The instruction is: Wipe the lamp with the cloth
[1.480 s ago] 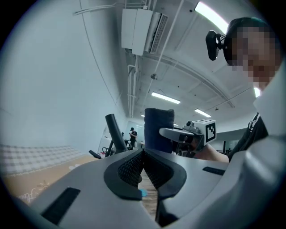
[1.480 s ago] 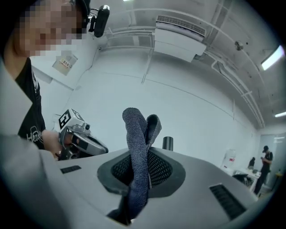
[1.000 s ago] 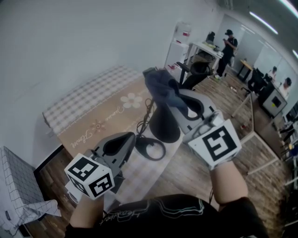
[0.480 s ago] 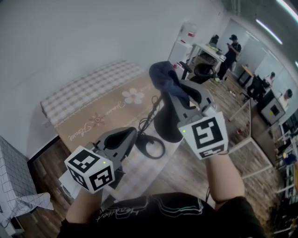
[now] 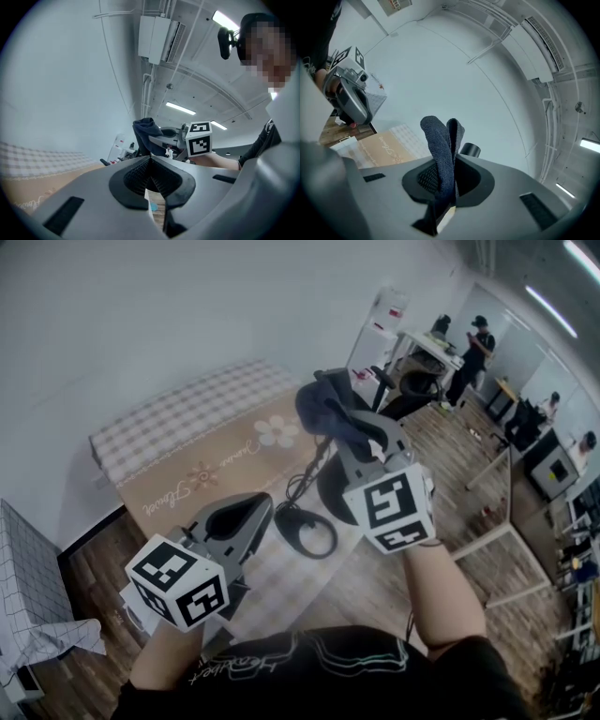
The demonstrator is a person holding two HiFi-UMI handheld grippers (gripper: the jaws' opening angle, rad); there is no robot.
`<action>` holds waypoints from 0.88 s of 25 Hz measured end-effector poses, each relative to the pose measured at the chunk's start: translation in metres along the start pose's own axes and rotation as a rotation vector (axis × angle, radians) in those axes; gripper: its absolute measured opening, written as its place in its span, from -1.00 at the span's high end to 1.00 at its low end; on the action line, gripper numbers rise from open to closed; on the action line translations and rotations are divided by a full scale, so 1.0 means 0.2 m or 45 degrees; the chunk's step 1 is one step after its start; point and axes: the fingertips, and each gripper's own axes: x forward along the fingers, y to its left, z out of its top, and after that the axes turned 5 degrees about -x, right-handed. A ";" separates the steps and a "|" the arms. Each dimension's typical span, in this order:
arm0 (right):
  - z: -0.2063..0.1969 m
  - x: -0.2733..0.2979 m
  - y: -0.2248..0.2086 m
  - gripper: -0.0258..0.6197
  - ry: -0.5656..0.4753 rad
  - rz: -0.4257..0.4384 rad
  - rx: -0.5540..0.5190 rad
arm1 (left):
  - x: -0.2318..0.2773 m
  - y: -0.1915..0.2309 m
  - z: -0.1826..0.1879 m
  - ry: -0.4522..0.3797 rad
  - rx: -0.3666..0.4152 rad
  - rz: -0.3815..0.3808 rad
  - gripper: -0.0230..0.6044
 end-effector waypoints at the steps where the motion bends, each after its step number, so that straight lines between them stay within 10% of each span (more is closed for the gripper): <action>1: -0.02 0.01 0.02 0.75 0.008 0.008 0.004 | -0.01 0.01 0.00 -0.008 -0.005 0.014 0.92; 22: -0.27 0.12 0.33 0.75 0.188 0.158 0.017 | -0.07 0.12 -0.11 -0.021 -0.078 0.105 0.93</action>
